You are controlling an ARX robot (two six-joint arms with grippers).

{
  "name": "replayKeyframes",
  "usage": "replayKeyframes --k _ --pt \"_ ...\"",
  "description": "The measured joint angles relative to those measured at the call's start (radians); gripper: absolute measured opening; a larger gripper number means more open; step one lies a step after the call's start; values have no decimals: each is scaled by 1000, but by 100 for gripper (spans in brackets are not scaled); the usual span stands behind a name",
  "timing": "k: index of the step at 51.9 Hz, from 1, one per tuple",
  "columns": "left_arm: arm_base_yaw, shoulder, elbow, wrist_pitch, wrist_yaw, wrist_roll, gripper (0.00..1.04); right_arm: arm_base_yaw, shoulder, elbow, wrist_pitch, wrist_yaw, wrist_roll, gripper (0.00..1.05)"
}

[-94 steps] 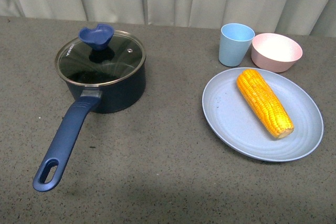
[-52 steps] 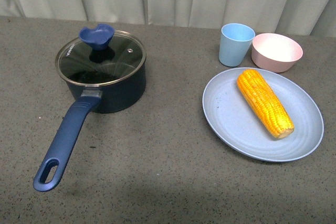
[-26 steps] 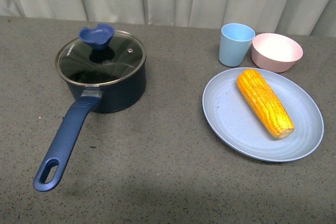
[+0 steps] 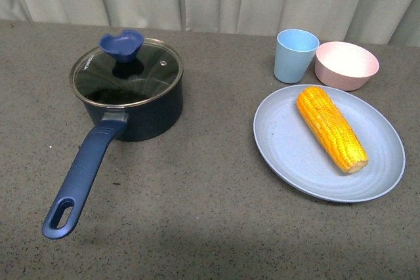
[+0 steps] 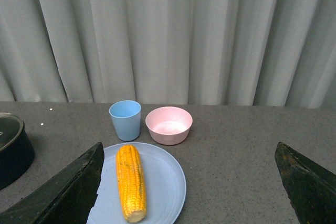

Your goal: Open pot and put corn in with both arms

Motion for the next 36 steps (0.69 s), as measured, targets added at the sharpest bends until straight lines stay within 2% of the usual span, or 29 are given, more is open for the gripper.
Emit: replayKeyframes --k 2,9,16,20,25,36 --pt "-50 100 2 21 -106 -48 98 0 0 0 0 0 0 95" --pt "-93 362 2 278 -87 -94 98 0 0 0 0 0 0 95" --pt "-146 922 82 815 -27 -112 98 0 0 0 0 0 0 95" --pt "-195 1206 180 1040 -2 -119 98 0 0 0 0 0 0 95" --pt "-214 1405 292 1106 2 -115 98 0 0 0 0 0 0 95" --pt "-223 1681 509 1085 21 -90 98 0 0 0 0 0 0 95"
